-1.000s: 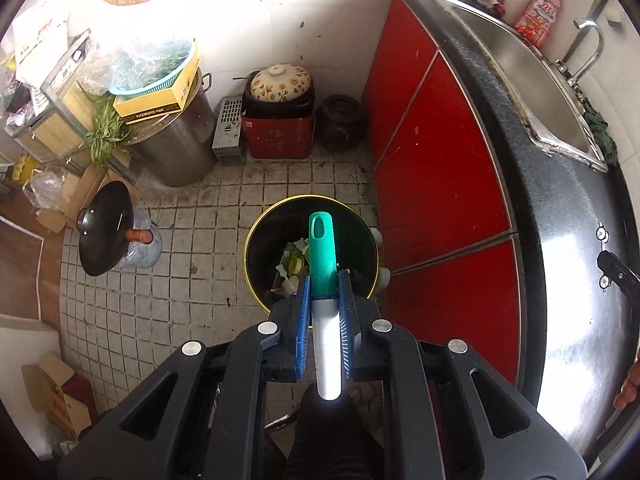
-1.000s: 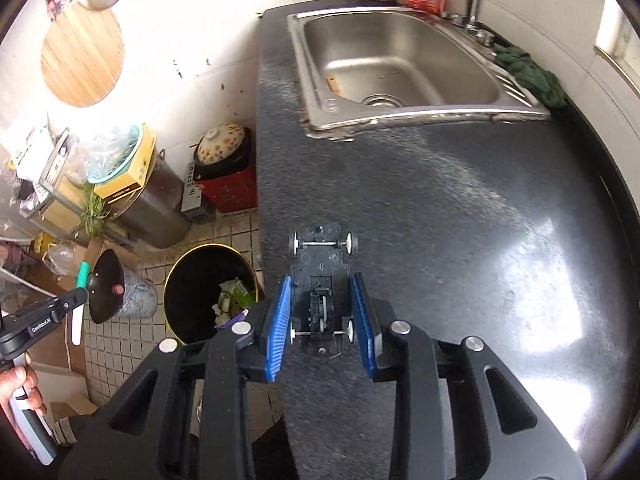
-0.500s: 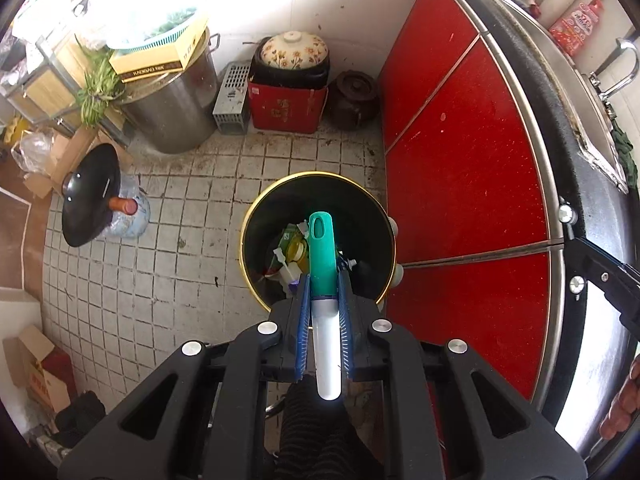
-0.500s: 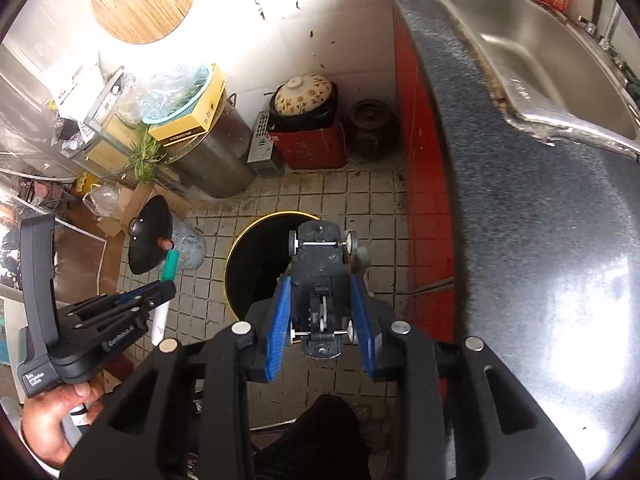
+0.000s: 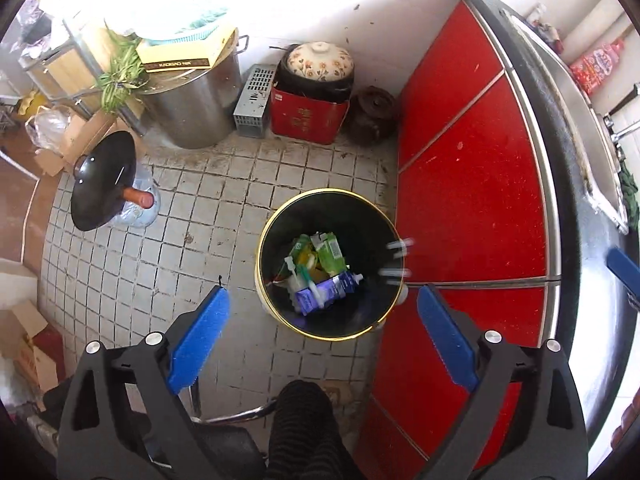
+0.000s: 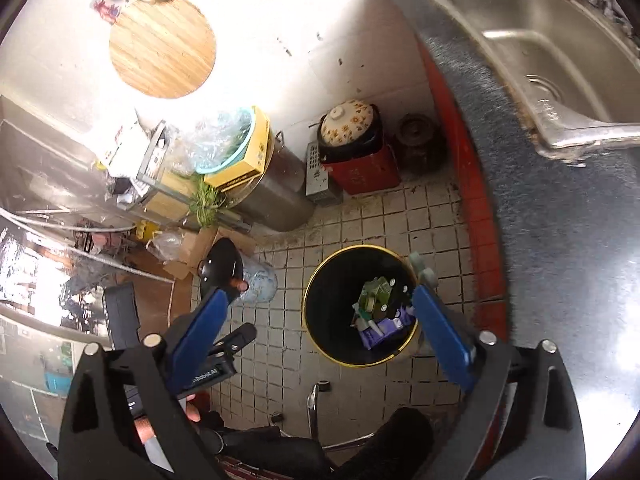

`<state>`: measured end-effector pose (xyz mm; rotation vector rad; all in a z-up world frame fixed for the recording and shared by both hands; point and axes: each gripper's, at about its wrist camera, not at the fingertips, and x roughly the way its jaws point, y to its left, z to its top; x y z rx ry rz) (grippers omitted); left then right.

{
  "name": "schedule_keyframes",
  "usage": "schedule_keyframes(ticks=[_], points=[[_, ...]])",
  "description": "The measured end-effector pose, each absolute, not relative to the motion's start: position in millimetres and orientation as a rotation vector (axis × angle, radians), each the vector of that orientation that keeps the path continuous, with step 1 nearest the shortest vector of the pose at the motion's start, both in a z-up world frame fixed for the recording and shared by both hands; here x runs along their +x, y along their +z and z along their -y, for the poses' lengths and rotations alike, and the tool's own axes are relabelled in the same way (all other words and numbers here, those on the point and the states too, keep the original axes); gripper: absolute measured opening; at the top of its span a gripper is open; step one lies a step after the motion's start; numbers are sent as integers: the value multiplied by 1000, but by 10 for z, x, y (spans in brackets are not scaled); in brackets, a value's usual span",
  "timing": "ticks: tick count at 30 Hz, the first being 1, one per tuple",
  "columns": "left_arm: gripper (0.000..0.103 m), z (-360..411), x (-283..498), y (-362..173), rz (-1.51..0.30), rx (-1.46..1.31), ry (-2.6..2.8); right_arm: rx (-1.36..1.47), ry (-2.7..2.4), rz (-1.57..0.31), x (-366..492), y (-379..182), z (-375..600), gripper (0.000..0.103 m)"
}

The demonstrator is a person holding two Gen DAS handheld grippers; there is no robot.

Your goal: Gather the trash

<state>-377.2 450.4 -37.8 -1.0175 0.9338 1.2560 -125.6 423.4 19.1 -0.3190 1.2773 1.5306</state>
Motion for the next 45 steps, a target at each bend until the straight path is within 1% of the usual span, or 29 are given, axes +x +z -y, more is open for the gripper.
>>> schedule_keyframes(ticks=[2, 3, 5, 9, 14, 17, 21, 26, 31, 36, 39, 45], points=[[94, -4471, -3626, -248, -940, -991, 1246, -290, 1441, -1216, -984, 289, -3981, 96], [96, -4437, -3488, -172, -947, -953, 1235, -284, 1385, -1179, -833, 326, -3810, 96], [96, -4333, -3157, -37, -970, -856, 1186, -278, 1229, -1111, -474, 344, -3345, 96], [96, -3923, -2120, 144, -1053, -599, 985, -252, 881, -1094, 209, 180, -2167, 96], [96, -3001, -768, 149, -1132, -368, 607, -155, 520, -1147, 702, -72, -511, 96], [96, -2322, -157, 88, -1163, -253, 409, -52, 339, -1171, 760, -177, 419, 96], [96, -1359, 415, -31, -1204, -99, 152, 86, 136, -1180, 594, -286, 1433, 96], [96, -395, 725, -156, -1221, 50, -58, 208, -43, -1197, 227, -420, 2301, 96], [96, 333, 795, -440, -1249, 158, -160, 283, -157, -1249, -143, -654, 2803, 96], [96, 679, 720, -735, -1317, 198, -213, 323, -204, -1281, -371, -872, 3057, 96], [96, 718, 715, -833, -1354, 196, -222, 332, -232, -1301, -440, -981, 3184, 96], [96, 857, 782, -907, -1347, 231, -224, 373, -271, -1313, -542, -1101, 3354, 96]])
